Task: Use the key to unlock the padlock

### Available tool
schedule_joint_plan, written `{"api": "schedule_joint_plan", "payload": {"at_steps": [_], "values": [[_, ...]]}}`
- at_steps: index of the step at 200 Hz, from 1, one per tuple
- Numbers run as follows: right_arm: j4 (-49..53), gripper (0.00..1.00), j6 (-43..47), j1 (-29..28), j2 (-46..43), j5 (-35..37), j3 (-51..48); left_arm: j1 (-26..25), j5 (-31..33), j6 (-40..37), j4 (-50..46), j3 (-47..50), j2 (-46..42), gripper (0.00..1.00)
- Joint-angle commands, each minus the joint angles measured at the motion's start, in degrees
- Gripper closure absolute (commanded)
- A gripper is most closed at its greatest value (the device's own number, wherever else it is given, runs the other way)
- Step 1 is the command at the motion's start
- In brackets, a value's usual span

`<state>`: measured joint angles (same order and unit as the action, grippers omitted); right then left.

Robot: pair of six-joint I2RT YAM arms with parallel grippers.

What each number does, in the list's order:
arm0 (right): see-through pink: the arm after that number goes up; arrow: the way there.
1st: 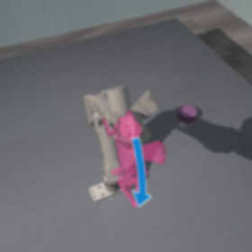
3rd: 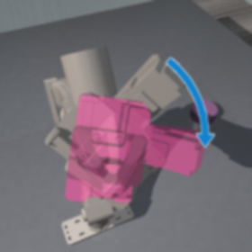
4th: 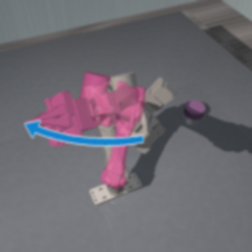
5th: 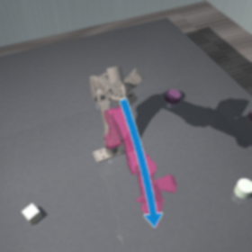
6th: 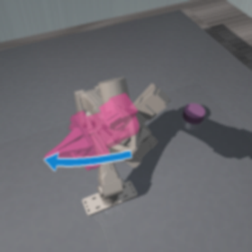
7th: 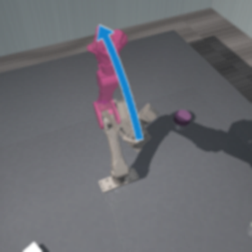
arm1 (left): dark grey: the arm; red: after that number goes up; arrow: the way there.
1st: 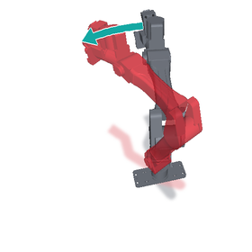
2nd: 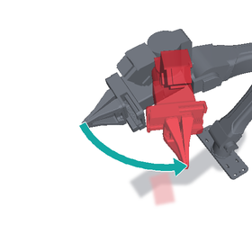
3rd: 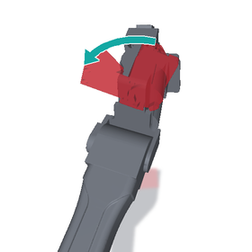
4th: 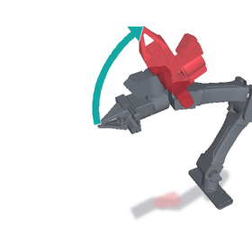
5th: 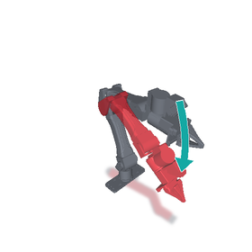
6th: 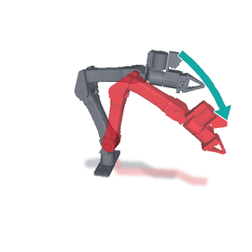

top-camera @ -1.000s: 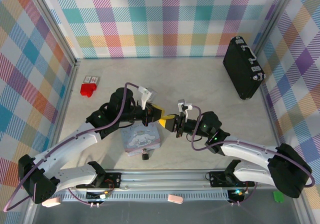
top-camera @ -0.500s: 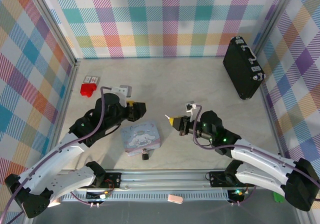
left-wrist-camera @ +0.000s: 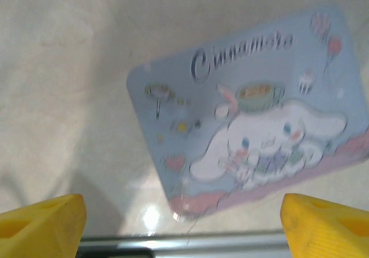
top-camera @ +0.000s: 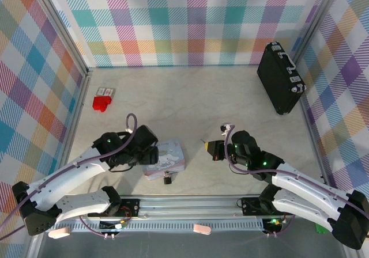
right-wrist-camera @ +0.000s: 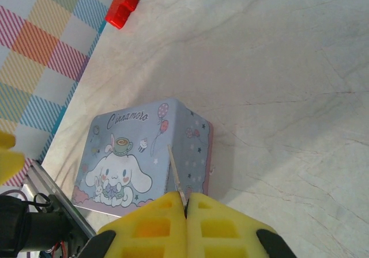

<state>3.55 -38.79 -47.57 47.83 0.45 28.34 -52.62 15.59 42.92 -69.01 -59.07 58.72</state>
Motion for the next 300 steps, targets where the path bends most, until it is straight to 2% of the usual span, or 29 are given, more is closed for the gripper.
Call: {"api": "schedule_joint_plan", "payload": {"at_steps": [1,30,48,69,95,163,215,267,300], "values": [[-0.3,1.00,-1.4,0.3,0.3,1.5,-0.7,-5.5,1.4,7.7,-8.2,1.0,0.3,0.09],[-1.5,1.00,-2.1,0.3,1.7,1.8,-0.7,-14.3,2.3,11.5,-10.2,1.5,5.4,0.05],[-2.4,1.00,-2.7,0.3,2.3,1.6,-0.8,-17.8,1.4,12.0,-8.5,2.6,9.0,0.03],[-3.3,1.00,-3.7,0.3,2.7,1.3,-1.6,-18.4,-1.4,11.1,-3.4,6.0,10.6,0.03],[-4.2,1.00,-5.0,0.3,2.6,0.9,-2.8,-18.4,-1.1,10.5,0.1,8.9,10.9,0.04],[-4.5,1.00,-5.4,0.3,2.7,0.4,-3.0,-13.4,-0.9,6.9,5.8,12.5,12.2,0.08],[-4.3,1.00,-5.6,0.3,2.7,-0.1,-2.8,-8.8,-1.5,3.2,11.6,14.1,12.6,0.17],[-3.8,1.00,-5.7,0.3,2.9,-0.1,-2.6,-3.7,-1.5,-0.9,16.4,14.2,14.0,0.31],[-3.7,1.00,-5.7,0.3,3.5,-0.3,-2.1,-0.8,-0.2,-3.9,19.5,13.4,16.2,0.34]]}}
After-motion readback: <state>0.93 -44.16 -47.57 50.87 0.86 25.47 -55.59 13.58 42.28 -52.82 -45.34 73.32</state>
